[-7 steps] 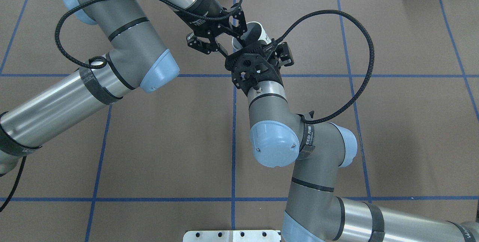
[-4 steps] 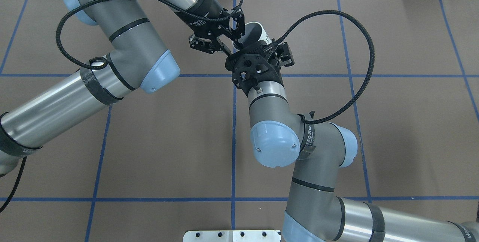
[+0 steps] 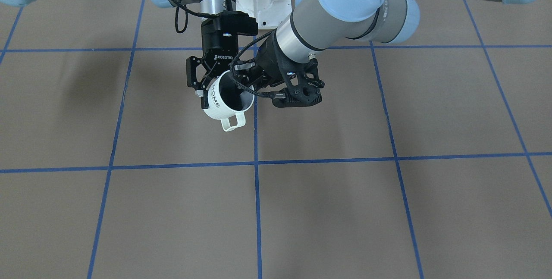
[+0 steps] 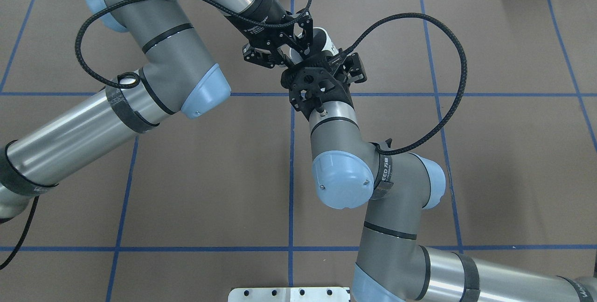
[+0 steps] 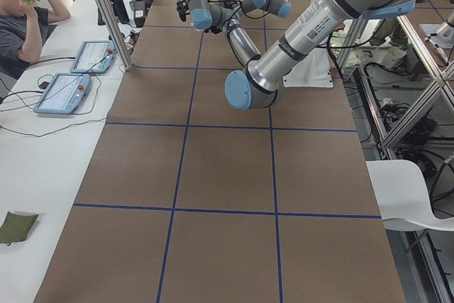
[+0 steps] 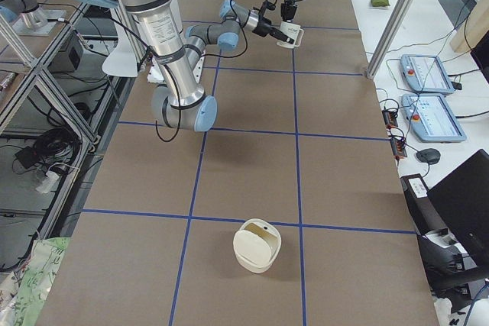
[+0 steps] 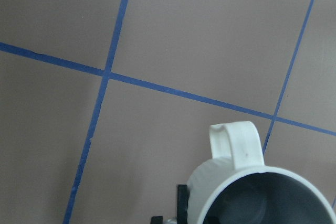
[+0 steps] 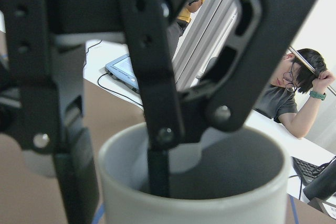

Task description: Left arm hands cup to right arm to dump lemon

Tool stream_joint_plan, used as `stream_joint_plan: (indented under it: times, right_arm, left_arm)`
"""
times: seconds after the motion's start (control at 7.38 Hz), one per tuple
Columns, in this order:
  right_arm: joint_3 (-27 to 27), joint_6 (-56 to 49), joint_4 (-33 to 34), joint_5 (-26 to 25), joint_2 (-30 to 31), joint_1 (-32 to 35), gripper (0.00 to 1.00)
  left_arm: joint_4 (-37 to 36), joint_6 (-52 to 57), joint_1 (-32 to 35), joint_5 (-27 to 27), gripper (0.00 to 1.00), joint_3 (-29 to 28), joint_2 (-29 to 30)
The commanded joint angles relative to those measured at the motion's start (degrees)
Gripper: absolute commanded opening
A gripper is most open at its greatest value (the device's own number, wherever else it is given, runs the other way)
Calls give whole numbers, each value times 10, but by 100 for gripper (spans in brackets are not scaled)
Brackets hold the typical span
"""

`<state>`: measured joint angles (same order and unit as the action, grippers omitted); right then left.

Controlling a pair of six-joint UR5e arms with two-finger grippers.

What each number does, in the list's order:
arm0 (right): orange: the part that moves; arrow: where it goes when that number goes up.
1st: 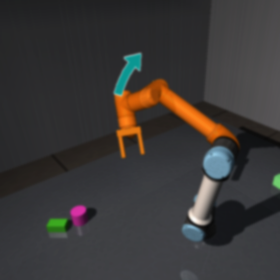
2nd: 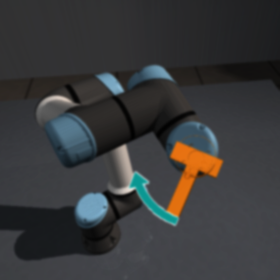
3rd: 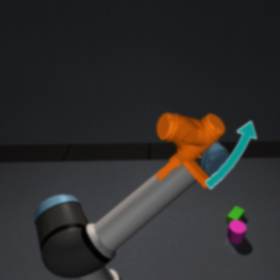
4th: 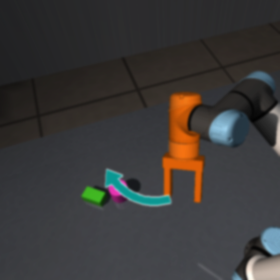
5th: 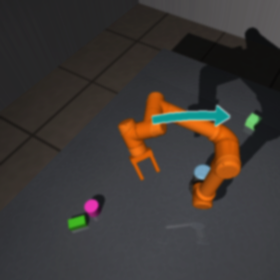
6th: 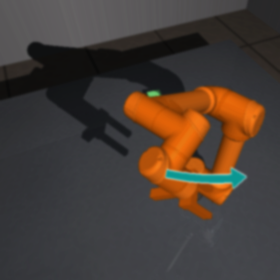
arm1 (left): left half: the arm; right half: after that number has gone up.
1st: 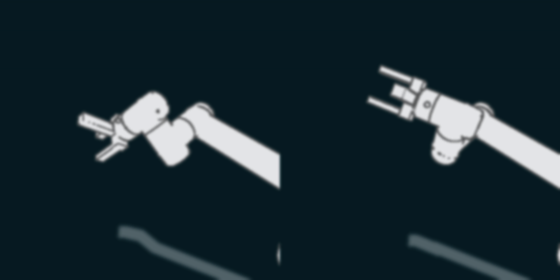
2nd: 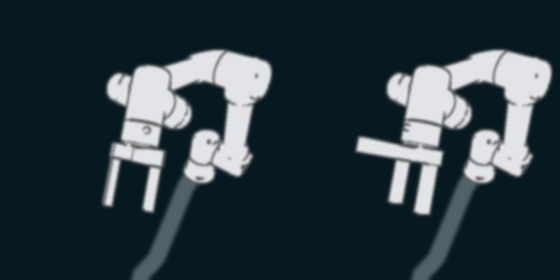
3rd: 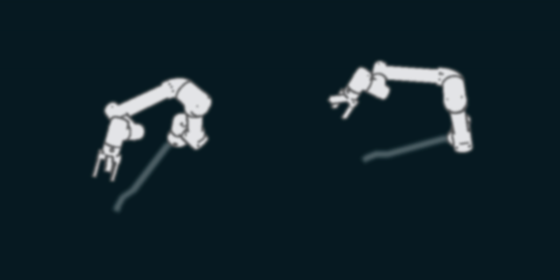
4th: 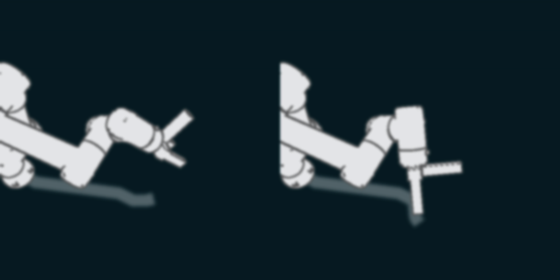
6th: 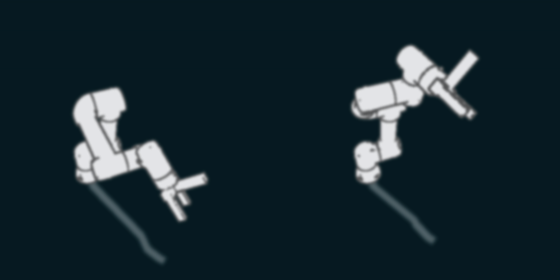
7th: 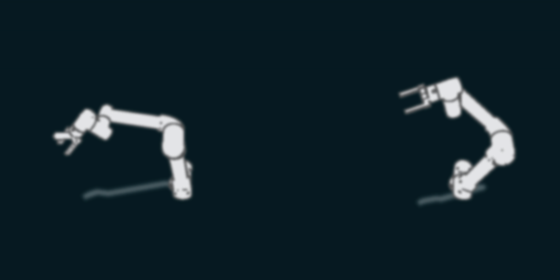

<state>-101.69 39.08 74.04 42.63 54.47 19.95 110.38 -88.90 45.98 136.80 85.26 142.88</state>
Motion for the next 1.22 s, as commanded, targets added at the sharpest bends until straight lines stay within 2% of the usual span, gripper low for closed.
stream_joint_plan:
  times: [0.0,0.68,0.81,0.95,1.08]
  right_arm:
    - [0,0,0,0,0,0,18]
    - [-1,-1,-1,1,3,1,18]
    - [-1,0,-1,1,3,1,18]
    - [-1,0,-2,1,3,1,18]
    - [0,1,-2,0,3,1,55]
  left_arm:
    - [-1,8,-4,-2,38,-5,0]
    - [0,9,-4,-1,38,-7,0]
    - [0,8,-3,0,36,-7,0]
    - [-3,4,-4,0,0,-6,0]
    - [-7,-14,-2,1,0,-5,0]
